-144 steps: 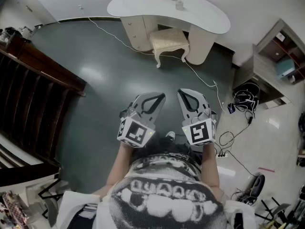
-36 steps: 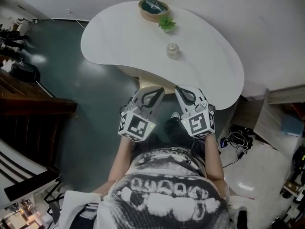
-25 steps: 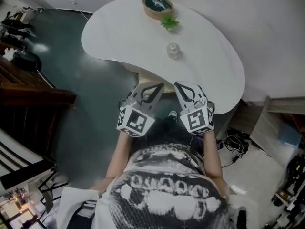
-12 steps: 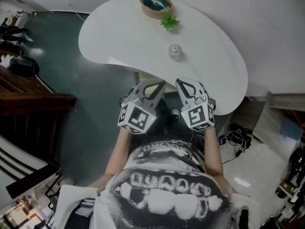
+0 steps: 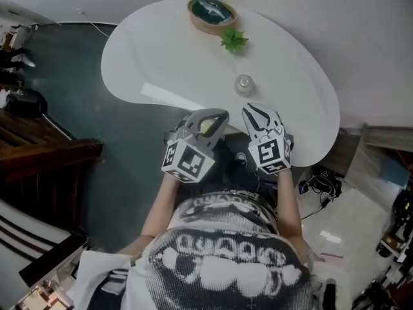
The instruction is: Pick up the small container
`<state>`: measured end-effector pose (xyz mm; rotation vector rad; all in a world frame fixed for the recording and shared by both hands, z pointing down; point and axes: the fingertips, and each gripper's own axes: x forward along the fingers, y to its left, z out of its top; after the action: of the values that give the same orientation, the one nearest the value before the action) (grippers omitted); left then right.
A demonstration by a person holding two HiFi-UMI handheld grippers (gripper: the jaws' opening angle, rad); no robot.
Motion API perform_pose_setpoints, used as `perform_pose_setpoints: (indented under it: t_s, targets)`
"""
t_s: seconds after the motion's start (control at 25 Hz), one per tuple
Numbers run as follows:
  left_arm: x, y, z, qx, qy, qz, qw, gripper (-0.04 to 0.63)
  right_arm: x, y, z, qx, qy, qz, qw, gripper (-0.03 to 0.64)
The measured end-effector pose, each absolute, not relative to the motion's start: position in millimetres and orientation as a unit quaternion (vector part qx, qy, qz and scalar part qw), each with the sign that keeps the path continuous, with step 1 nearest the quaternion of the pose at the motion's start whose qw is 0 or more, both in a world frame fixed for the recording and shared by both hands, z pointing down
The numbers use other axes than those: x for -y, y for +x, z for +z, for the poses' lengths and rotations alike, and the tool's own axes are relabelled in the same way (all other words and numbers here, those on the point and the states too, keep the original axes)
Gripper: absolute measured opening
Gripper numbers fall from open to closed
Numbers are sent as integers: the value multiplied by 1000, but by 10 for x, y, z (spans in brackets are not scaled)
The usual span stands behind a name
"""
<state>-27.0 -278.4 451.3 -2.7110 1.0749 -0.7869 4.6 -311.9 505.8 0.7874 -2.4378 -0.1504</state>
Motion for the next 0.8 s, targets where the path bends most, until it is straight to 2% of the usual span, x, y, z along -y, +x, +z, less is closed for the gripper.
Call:
perform_pose_setpoints:
  t_s: [0.12, 0.32, 0.6, 0.8]
  targets:
    - [2905, -360, 4542, -344, -901, -259, 58, 5, 3298, 9, 5173, 905, 308, -41, 291, 98]
    - [3115, -497, 4624, -332, -905, -260, 57, 5, 3586, -43, 5437, 893, 332, -13, 305, 229]
    - [3279, -587, 4751, -301, -911, -274, 65, 5, 3931, -66, 5883, 871, 339, 16, 355, 368]
    - [3363, -621, 4806, -287, -915, -276, 65, 5, 4138, -106, 6160, 863, 339, 50, 371, 397]
